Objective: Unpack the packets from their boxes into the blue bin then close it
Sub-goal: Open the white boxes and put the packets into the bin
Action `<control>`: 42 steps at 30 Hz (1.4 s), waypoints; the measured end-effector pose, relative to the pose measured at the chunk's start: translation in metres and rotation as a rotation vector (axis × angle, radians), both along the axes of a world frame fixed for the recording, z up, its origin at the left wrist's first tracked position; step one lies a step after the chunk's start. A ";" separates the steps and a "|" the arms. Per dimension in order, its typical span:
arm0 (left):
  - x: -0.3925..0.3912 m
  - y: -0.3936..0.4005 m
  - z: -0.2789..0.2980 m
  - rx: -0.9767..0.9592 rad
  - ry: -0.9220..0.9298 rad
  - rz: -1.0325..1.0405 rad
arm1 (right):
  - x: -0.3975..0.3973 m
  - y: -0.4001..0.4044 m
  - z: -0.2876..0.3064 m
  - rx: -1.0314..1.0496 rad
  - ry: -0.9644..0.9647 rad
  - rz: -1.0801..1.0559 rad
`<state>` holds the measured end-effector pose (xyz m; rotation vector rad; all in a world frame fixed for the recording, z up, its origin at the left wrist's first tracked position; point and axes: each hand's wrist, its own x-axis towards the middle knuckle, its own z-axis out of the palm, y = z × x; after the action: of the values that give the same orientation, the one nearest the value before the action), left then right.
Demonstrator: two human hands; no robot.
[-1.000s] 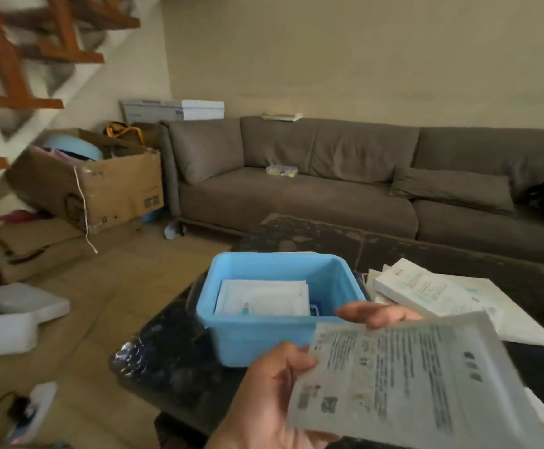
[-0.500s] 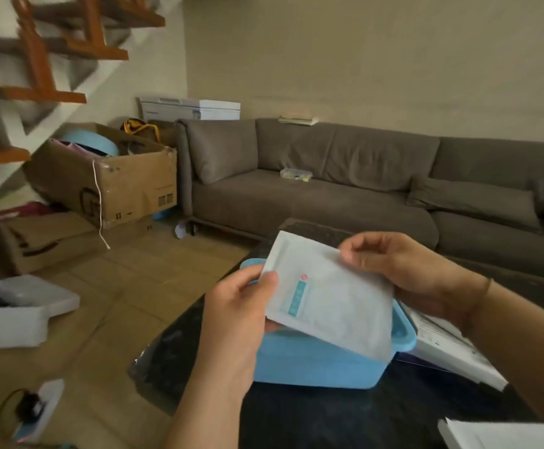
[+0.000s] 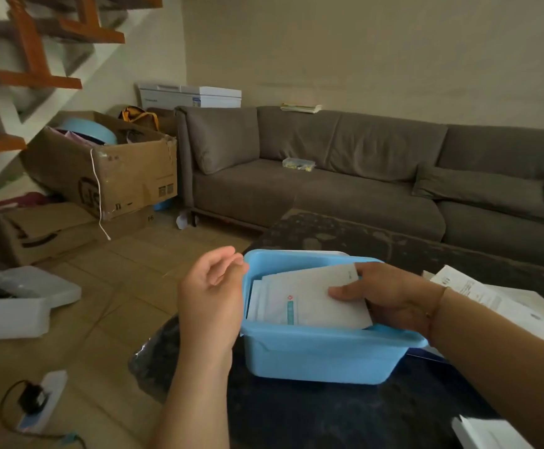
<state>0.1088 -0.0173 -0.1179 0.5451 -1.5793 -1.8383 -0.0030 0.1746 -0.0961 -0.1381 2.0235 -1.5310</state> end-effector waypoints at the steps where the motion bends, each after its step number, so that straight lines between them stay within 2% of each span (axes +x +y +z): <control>1: -0.001 0.000 -0.001 0.002 0.000 0.002 | 0.000 -0.004 -0.002 0.015 -0.027 0.011; 4: -0.003 0.002 -0.003 -0.009 0.002 -0.004 | 0.001 -0.013 -0.005 0.085 -0.039 0.016; 8: -0.003 0.002 -0.001 -0.011 0.007 0.001 | 0.005 -0.013 -0.001 0.229 0.042 0.018; 12: -0.002 0.003 0.000 0.005 0.014 -0.001 | 0.007 -0.004 0.015 0.463 0.272 0.053; 16: -0.001 0.003 0.000 0.011 0.021 -0.003 | 0.009 0.001 0.014 0.693 0.400 0.130; 19: 0.000 0.005 0.001 0.006 0.024 -0.005 | 0.011 0.001 0.009 0.839 0.594 0.209; 23: 0.000 0.005 0.002 -0.008 0.029 -0.004 | 0.015 -0.001 0.008 0.863 0.786 0.398; 25: -0.001 0.005 0.000 -0.033 0.024 0.016 | 0.015 0.000 0.005 0.869 0.829 0.421; 28: -0.003 0.011 -0.001 -0.160 0.033 0.090 | 0.023 0.019 0.011 0.789 0.968 0.220; 30: 0.000 0.022 0.000 -0.306 0.070 0.133 | 0.046 0.047 0.011 0.592 1.148 0.054; 32: 0.004 0.036 0.001 -0.418 0.142 0.147 | 0.085 0.082 0.002 0.465 1.285 -0.014; 34: 0.008 0.052 -0.001 -0.490 0.238 0.133 | 0.126 0.116 -0.016 0.550 1.292 -0.029; 36: 0.014 0.069 -0.007 -0.570 0.303 0.085 | 0.149 0.144 -0.040 0.818 1.263 0.015; 37: 0.017 0.079 -0.012 -0.594 0.316 0.047 | 0.159 0.151 -0.047 0.964 1.190 0.083; 40: 0.025 0.108 -0.025 -0.660 0.302 -0.089 | 0.177 0.168 -0.061 1.145 0.917 0.292; 42: 0.031 0.125 -0.033 -0.728 0.271 -0.167 | 0.179 0.170 -0.054 1.188 0.795 0.332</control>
<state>0.1393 0.1073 -0.1514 -0.1633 -1.9719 -1.2333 0.1758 0.3449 -0.1505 -0.6126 2.9567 0.1466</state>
